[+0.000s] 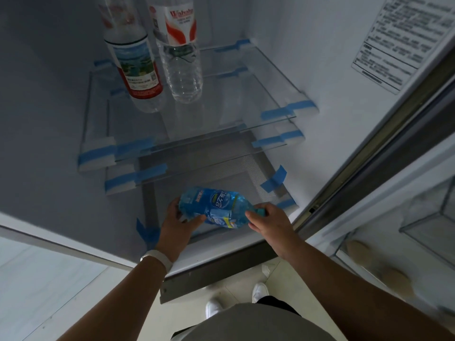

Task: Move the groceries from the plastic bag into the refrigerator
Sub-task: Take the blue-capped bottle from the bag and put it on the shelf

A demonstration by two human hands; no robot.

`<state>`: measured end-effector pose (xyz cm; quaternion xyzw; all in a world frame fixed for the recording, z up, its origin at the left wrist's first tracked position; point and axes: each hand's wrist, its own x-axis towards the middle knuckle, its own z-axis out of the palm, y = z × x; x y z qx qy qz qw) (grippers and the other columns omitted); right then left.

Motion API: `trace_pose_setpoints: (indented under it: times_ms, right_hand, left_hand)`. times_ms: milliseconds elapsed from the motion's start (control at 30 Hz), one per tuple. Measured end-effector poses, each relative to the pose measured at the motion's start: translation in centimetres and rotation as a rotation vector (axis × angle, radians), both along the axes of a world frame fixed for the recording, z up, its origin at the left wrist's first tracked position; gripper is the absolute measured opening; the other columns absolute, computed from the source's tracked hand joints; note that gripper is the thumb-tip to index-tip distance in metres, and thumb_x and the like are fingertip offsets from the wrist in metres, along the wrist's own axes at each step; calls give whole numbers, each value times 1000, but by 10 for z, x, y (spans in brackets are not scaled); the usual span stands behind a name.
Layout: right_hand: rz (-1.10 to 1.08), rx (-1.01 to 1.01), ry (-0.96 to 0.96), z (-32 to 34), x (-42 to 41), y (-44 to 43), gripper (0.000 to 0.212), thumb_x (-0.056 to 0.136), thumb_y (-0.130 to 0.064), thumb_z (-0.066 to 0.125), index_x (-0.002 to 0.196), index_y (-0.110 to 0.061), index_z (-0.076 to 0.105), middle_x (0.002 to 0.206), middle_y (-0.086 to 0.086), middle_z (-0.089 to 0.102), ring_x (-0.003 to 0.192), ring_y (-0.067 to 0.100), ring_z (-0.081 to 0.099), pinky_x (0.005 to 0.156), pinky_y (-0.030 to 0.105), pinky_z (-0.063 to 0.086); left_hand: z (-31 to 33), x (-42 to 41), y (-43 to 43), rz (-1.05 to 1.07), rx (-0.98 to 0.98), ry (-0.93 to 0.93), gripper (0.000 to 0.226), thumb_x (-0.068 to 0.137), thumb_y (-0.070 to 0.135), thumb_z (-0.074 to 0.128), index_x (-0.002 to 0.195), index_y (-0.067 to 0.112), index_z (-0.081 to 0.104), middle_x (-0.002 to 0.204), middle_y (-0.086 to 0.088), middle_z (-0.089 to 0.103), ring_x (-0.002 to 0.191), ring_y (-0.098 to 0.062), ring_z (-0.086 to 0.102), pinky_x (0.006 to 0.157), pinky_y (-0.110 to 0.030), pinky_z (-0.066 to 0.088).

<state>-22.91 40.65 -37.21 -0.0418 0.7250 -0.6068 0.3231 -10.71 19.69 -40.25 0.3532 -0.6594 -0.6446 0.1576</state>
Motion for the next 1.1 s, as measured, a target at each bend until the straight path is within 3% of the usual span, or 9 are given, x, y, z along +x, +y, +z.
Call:
trace_pose_setpoints:
  times_ms: [100,267,333,433,600,767,933,1033,1100]
  right_hand:
    - [79,110,80,-7,5,-3,44,68,-48,73,93,-13,67,86,15,71,88,32,71,83,51,59]
    - [145,183,130,-16,15,-14,49,64,-54,67,93,-13,68,82,12,71,76,26,68,68,37,54]
    - [166,188,113,-17,16,-18,48,66,-51,70,95,-12,66,81,11,71,73,20,67,69,37,55]
    - [186,166,65,-22,20,-24,28,80,-32,75,98,-15,62,84,9,72,80,24,72,77,41,59]
    - [242,87,21,-27,34,-41,16,87,-14,71,94,-20,58,84,11,68,77,23,70,82,42,60]
    - [265,42,-28,-27,42,-63,33,88,-14,71,115,-15,53,89,13,67,85,26,70,81,39,61]
    - [273,40,-30,-26,45,-92,30,86,-19,73,108,-20,52,89,10,66,85,22,68,84,41,60]
    - [229,53,-24,-28,42,-111,32,86,-21,72,110,-18,51,92,9,65,86,21,68,83,42,60]
    - [215,71,1,-29,38,-121,35,84,-24,73,111,-17,51,91,9,66,85,22,68,84,48,59]
  left_hand:
    - [-3,2,-7,-29,13,28,72,77,-10,76,137,16,46,126,2,60,114,-11,59,86,-13,51]
    - [0,4,-14,-61,13,20,72,83,-8,71,141,24,41,129,13,57,116,4,55,105,-32,43]
    - [1,7,-12,-29,16,23,75,86,-6,69,142,30,36,127,21,53,119,0,52,103,-31,43]
    - [5,7,-8,90,91,58,78,86,-7,68,149,24,33,132,9,51,118,-15,56,82,-15,52]
    - [-1,16,-2,95,119,46,57,88,-4,68,137,15,48,132,0,58,94,12,65,75,-9,52]
    - [1,26,9,75,65,-6,50,91,10,68,137,22,52,124,10,64,96,9,65,69,-5,49]
    - [4,22,3,158,80,-9,47,90,11,69,132,28,56,115,16,67,103,-2,64,74,-7,48]
    - [10,13,-8,154,145,44,39,88,10,72,115,36,61,114,12,68,107,-8,64,84,-18,51]
    - [9,7,-18,137,140,55,42,82,19,78,118,35,63,118,8,69,112,-13,64,96,-31,52]
